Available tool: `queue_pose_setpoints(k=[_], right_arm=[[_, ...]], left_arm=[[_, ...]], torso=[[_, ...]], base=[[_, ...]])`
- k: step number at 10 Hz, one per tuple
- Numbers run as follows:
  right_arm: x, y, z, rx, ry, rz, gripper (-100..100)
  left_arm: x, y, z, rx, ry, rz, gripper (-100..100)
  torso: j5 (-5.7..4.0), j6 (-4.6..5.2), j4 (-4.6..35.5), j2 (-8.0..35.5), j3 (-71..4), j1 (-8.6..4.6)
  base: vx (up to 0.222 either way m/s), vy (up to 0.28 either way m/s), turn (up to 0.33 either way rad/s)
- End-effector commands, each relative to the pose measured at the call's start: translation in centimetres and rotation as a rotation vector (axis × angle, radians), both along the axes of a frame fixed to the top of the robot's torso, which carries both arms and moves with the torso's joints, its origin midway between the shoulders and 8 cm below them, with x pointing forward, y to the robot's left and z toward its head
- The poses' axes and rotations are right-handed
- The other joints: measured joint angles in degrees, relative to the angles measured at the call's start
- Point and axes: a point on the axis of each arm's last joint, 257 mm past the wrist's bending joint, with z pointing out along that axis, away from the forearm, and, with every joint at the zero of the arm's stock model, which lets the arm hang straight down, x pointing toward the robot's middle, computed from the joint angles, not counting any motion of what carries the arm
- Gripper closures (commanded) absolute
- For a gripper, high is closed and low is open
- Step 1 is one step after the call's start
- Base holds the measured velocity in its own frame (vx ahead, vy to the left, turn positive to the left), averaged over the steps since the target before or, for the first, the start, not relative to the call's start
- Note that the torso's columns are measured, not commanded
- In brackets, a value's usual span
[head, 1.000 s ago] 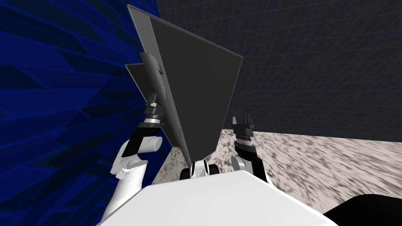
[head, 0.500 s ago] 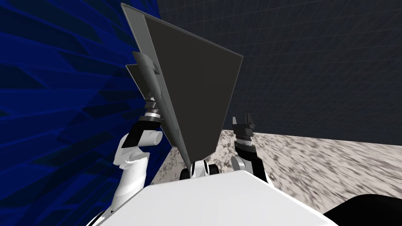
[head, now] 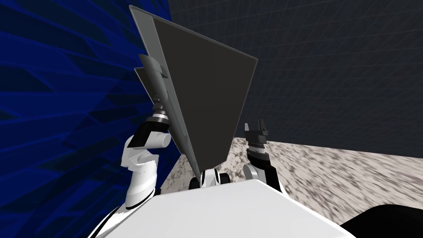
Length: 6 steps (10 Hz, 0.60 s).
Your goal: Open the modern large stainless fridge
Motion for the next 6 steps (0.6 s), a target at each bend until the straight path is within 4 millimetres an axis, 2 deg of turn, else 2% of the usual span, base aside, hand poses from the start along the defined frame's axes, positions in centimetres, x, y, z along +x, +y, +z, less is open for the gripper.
queue_pose_setpoints(k=[1,3,4,6], right_arm=[[0.0,0.0,0.0,0.000,0.000,0.000,0],[0.0,0.0,0.0,0.000,0.000,0.000,0],[0.0,0.0,0.0,0.000,0.000,0.000,0],[0.0,0.0,0.0,0.000,0.000,0.000,0]], left_arm=[[0.7,-0.2,0.8,-0.016,0.019,-0.007,-100],[1.3,-0.1,2.3,-0.043,0.028,-0.013,-100],[1.4,-0.1,2.1,-0.044,0.038,-0.010,-100],[1.9,0.1,3.4,-0.073,0.051,-0.014,-100]], torso=[[-0.09,0.09,0.05,0.02,-0.01,-0.11],[-0.17,0.13,0.09,0.08,0.03,-0.31],[-0.25,0.20,0.16,0.13,0.04,-0.41],[-0.34,0.22,0.20,0.14,0.01,-0.62]], base=[[0.008,-0.018,0.011],[0.008,-0.041,0.051],[0.005,-0.019,0.009],[0.011,-0.037,0.052]])
